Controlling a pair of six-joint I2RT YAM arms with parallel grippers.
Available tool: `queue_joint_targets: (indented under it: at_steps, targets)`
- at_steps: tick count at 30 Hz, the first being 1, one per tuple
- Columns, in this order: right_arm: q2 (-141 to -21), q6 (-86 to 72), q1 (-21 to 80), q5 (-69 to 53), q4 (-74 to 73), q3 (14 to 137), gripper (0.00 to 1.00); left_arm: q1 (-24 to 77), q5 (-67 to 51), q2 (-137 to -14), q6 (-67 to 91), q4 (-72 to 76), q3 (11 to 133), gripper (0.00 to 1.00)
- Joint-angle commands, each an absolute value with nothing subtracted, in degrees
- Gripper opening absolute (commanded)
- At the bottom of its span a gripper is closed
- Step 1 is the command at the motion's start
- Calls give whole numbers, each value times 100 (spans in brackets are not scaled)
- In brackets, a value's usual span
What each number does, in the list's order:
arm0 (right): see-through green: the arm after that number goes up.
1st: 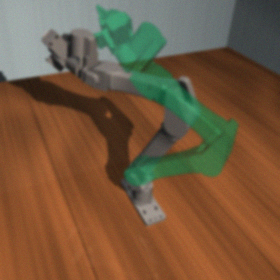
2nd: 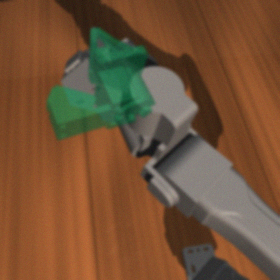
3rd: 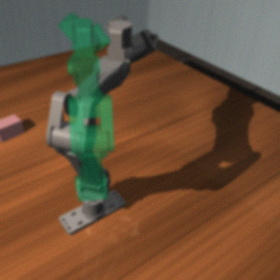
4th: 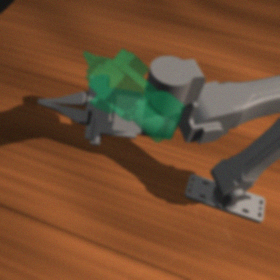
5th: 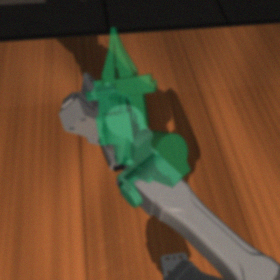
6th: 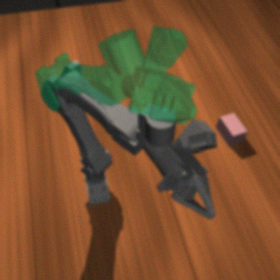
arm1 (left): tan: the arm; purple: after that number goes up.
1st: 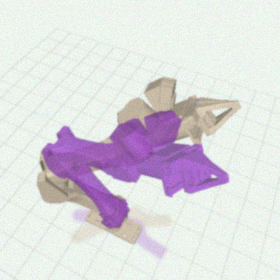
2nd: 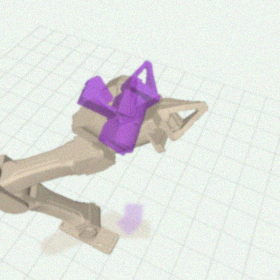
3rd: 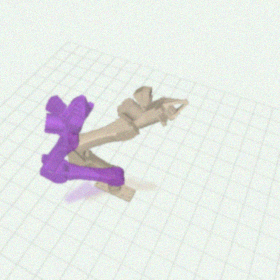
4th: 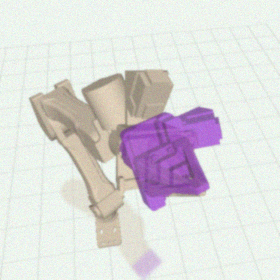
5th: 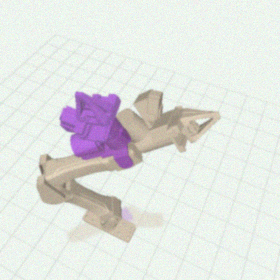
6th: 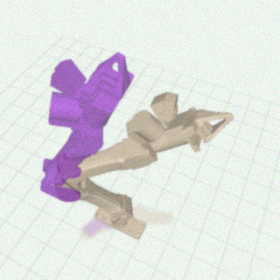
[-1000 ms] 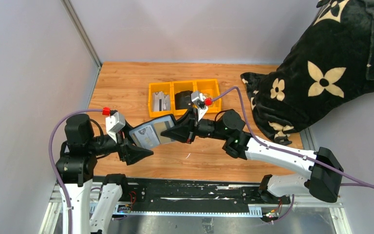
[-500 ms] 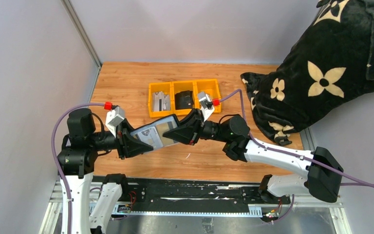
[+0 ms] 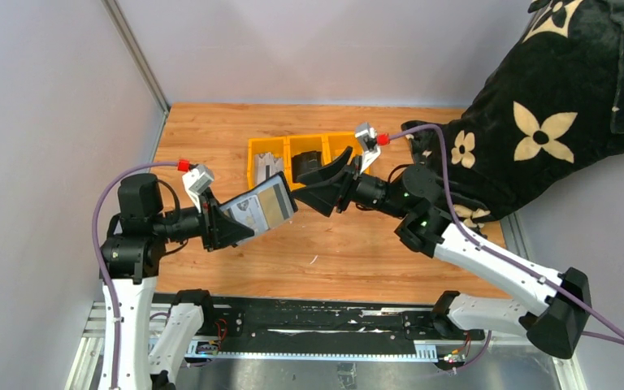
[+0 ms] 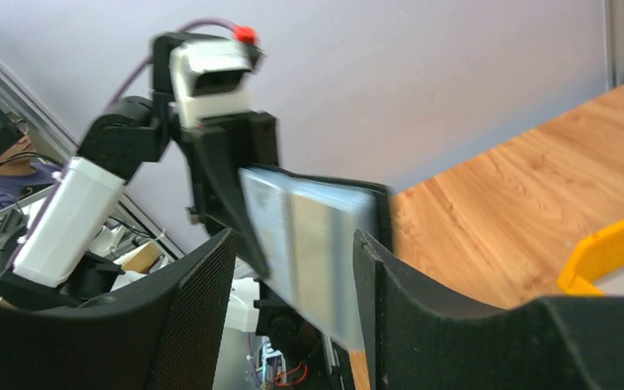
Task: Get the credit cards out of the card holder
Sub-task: Remove the credit card from the card holder.
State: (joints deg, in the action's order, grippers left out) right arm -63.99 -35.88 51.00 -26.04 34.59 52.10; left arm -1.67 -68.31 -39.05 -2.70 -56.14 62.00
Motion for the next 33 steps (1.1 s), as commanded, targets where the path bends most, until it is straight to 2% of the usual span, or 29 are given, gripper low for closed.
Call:
queue_joint_targets:
  at_steps: [1, 5, 9, 14, 24, 33]
  targets:
    - [-6267, -3217, 5054, -2800, 2505, 5842, 58, -149, -5988, -4138, 103, -5515, 6206, 2]
    - [-6581, -3492, 5100, -3448, 2451, 6083, 56, -149, -5788, -4285, 141, -5520, 6158, 0]
    - [-7004, -3936, 5223, -4103, 2966, 6048, 56, -149, -6136, -4233, 99, -5512, 6144, 0]
    - [-7705, -4669, 5229, -4880, 3747, 6141, 52, -150, -6925, -4092, 79, -5512, 6165, 1]
    - [-8130, -4813, 5229, -5139, 3862, 6255, 51, -155, -7590, -3993, 68, -5502, 6169, 1]
    - [-8431, -5185, 5300, -5266, 4351, 6474, 39, -150, -7658, -3972, 57, -5513, 6150, 1]
